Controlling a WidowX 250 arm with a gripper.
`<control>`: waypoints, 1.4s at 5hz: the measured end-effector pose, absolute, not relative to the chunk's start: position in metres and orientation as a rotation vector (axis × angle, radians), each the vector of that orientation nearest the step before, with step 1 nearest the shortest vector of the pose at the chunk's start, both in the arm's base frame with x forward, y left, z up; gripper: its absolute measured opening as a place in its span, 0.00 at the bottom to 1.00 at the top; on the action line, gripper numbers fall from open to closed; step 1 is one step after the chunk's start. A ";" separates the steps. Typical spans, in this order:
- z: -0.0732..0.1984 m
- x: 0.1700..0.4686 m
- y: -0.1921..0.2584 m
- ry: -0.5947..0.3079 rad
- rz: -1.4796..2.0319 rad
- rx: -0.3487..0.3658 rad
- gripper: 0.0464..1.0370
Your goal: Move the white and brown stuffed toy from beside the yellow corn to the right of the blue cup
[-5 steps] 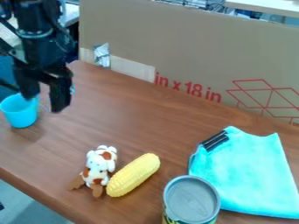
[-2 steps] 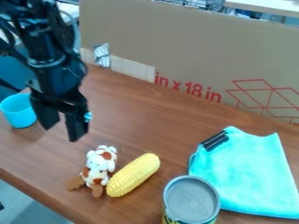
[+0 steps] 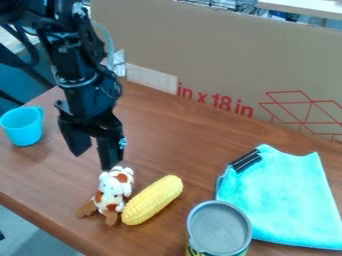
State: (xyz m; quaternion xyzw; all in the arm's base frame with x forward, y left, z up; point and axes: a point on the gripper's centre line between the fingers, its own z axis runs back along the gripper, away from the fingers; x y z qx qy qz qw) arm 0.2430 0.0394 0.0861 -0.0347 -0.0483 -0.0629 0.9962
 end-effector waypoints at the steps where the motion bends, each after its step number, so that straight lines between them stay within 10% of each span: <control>1: 0.079 0.243 0.035 -0.086 -0.148 -0.072 0.97; 5: 0.029 0.243 0.040 0.080 -0.164 -0.065 0.97; 7: 0.026 0.257 0.041 0.050 -0.168 -0.120 0.66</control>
